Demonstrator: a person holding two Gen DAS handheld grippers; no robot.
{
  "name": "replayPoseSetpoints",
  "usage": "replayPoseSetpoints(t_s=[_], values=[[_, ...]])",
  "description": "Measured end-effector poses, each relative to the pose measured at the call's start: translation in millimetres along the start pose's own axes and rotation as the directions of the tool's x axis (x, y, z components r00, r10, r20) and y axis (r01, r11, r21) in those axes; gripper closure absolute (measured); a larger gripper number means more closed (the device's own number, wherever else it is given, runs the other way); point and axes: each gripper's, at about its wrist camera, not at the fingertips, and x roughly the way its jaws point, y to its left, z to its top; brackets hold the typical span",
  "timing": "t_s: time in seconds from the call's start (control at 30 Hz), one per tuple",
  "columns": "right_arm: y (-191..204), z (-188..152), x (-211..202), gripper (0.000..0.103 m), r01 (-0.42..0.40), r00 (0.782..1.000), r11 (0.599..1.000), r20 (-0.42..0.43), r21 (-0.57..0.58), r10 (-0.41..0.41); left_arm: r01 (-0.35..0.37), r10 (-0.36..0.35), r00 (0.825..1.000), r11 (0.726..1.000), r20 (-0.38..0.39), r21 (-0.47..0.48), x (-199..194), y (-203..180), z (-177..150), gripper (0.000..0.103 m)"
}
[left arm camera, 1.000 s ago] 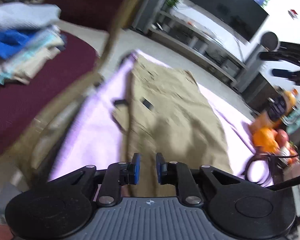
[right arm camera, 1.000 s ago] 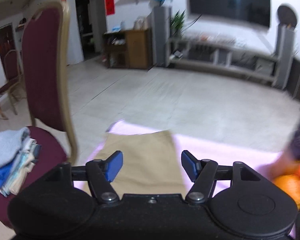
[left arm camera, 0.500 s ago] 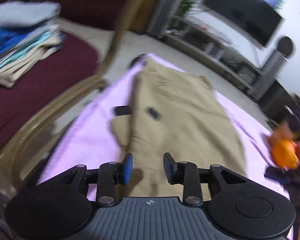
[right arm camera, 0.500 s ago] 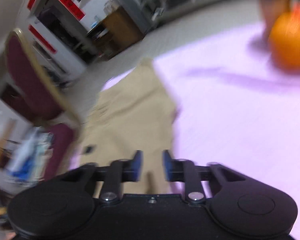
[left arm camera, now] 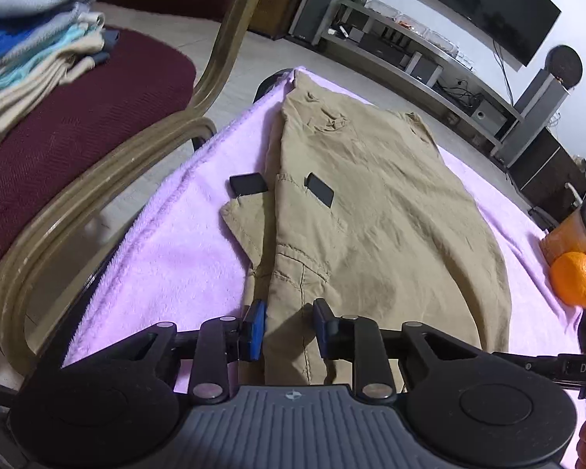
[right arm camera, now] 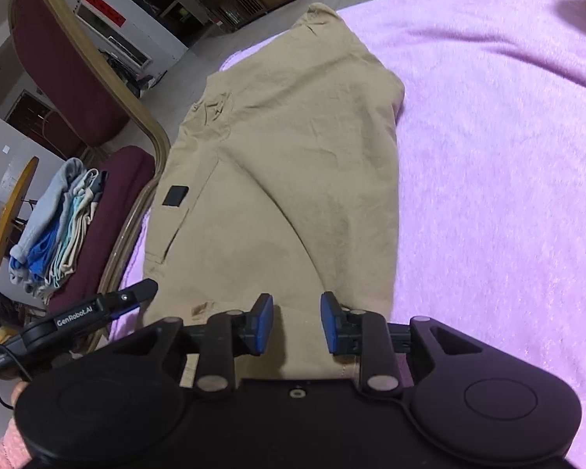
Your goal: Fold clothes
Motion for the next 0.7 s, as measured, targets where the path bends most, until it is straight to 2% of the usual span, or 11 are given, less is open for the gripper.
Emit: replayPoseSetpoints(t_s=[0.1, 0.2, 0.23, 0.3, 0.37, 0.4, 0.47, 0.57, 0.63, 0.7], values=[[-3, -1, -3, 0.076, 0.000, 1.000, 1.000, -0.003, 0.003, 0.000, -0.008, 0.007, 1.000, 0.999, 0.007, 0.039, 0, -4, 0, 0.082], [-5, -1, -4, 0.076, -0.007, 1.000, 1.000, -0.004, 0.013, 0.007, -0.006, 0.006, 1.000, 1.000, -0.010, 0.026, 4, -2, 0, 0.083], [-5, 0, -3, 0.076, -0.009, 1.000, 1.000, -0.003, 0.016, 0.009, -0.003, 0.003, 1.000, 1.000, -0.005, 0.023, 4, -1, 0, 0.094], [-4, 0, -5, 0.076, -0.011, 1.000, 1.000, 0.009, 0.016, 0.010, -0.004, 0.002, 0.999, 0.999, 0.045, 0.032, -6, -5, -1, 0.101], [-3, 1, -8, 0.072, -0.009, 0.999, 1.000, 0.031, 0.012, 0.009, -0.029, 0.022, 0.992, 0.998, 0.128, 0.057, -22, -11, -3, 0.101], [-2, 1, -10, 0.068, -0.009, 0.999, 1.000, 0.043, 0.008, 0.009, -0.054, 0.044, 0.989, 0.996, 0.142, 0.071, -25, -14, -4, 0.101], [3, 2, -14, 0.057, -0.001, 0.997, 1.000, 0.071, -0.024, 0.002, -0.116, 0.104, 0.987, 0.989, 0.123, 0.094, -19, -16, -7, 0.101], [6, 2, -11, 0.054, 0.037, 0.997, 0.998, 0.072, -0.054, -0.033, -0.148, 0.146, 0.989, 0.986, 0.027, 0.081, 4, -8, -10, 0.092], [6, 3, -13, 0.054, 0.043, 0.996, 0.998, 0.082, -0.056, -0.038, -0.154, 0.152, 0.987, 0.986, 0.045, 0.061, -2, -5, -8, 0.081], [7, 6, -19, 0.054, 0.039, 0.994, 0.998, 0.109, -0.059, -0.032, -0.156, 0.152, 0.984, 0.987, 0.091, 0.038, -15, -5, -4, 0.078]])
